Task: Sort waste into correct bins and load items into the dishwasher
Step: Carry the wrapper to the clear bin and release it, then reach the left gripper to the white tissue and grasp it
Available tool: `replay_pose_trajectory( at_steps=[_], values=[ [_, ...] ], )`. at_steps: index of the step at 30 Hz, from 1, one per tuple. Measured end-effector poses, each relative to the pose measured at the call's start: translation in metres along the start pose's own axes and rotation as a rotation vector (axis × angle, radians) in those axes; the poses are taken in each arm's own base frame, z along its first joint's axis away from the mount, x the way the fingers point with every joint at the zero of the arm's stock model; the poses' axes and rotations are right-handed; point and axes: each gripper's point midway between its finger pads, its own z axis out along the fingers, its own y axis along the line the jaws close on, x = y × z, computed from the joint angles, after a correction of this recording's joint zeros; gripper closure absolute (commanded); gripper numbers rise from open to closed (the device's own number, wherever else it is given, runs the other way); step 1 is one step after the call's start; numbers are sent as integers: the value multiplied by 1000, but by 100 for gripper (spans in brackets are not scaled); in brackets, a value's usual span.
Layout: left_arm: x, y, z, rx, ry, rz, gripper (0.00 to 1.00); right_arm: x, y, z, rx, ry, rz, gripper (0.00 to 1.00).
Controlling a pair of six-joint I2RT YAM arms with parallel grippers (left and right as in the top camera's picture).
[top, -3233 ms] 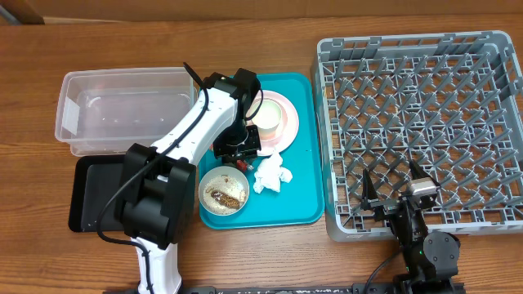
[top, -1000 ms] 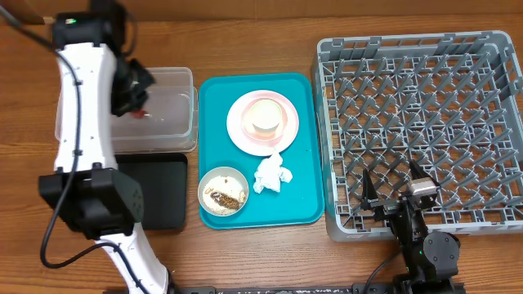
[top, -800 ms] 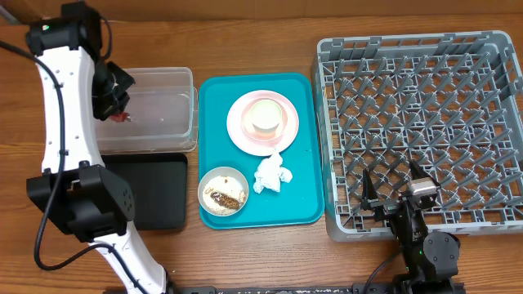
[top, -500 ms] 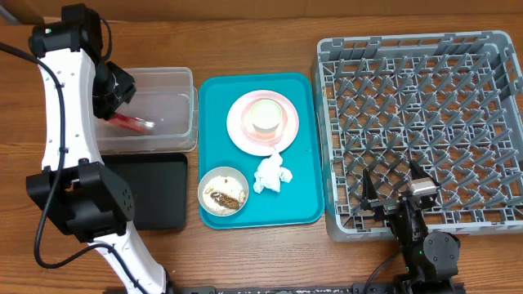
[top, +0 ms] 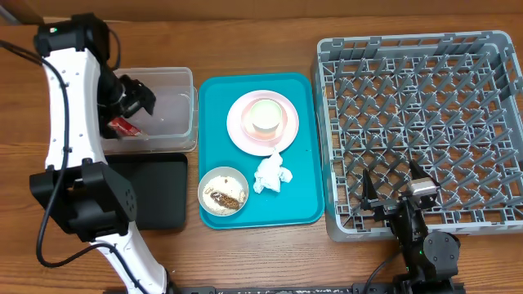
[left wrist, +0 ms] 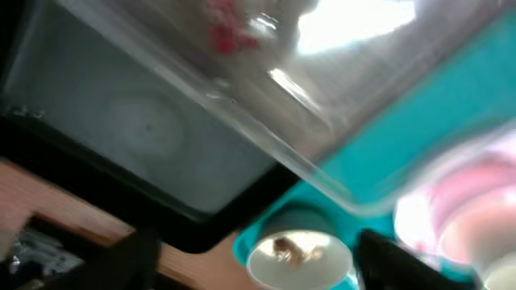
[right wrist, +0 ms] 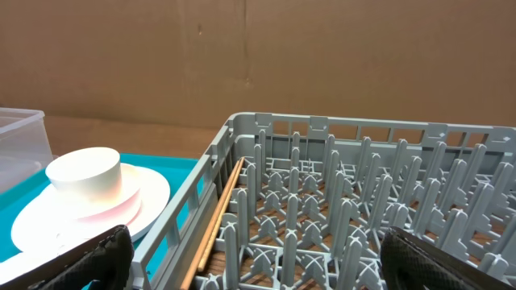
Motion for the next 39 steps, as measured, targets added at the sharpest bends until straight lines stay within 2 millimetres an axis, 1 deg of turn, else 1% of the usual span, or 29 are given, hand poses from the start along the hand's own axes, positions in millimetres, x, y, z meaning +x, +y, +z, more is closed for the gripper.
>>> replay_pose_trajectory(
  at_steps=[1,2,3,6,8,10,12,14,18,22,24,27,29,31,33,35,38,39],
  values=[
    [6,-9,1,20,14,61,36,0,0,0,0,0,0,0],
    [17,-24,2,46,34,145,36,0,0,0,0,0,0,0],
    [20,-28,2,53,40,165,37,0,0,0,0,0,0,0],
    [46,-57,5,79,63,306,38,0,0,0,0,0,-1,0],
    [66,-78,7,86,68,401,41,0,0,0,0,0,-1,0],
    [87,-93,10,75,74,483,46,0,0,0,0,0,0,0],
    [109,-107,13,55,75,570,47,0,0,0,0,0,0,0],
    [131,-116,16,27,77,643,39,0,0,0,0,0,0,0],
    [169,-133,22,-21,60,783,39,0,0,0,0,0,0,0],
    [203,-143,27,-55,46,893,39,0,0,0,0,0,0,0],
    [217,-147,29,-68,37,939,42,0,0,0,0,0,0,0],
    [230,-154,31,-70,15,985,55,0,0,0,0,0,0,0],
    [233,-159,32,-65,-3,1011,58,0,0,0,0,0,0,0],
    [236,-164,33,-56,-18,1022,58,0,0,0,0,0,0,0],
    [238,-165,33,-57,-22,1030,52,0,0,0,0,0,0,0],
    [239,-163,35,-66,-18,1030,49,0,0,0,0,0,0,0],
    [238,-160,43,-83,-6,1025,45,0,0,0,0,0,0,0],
    [237,-160,49,-86,-3,1025,46,0,0,0,0,0,0,0]
  ],
)
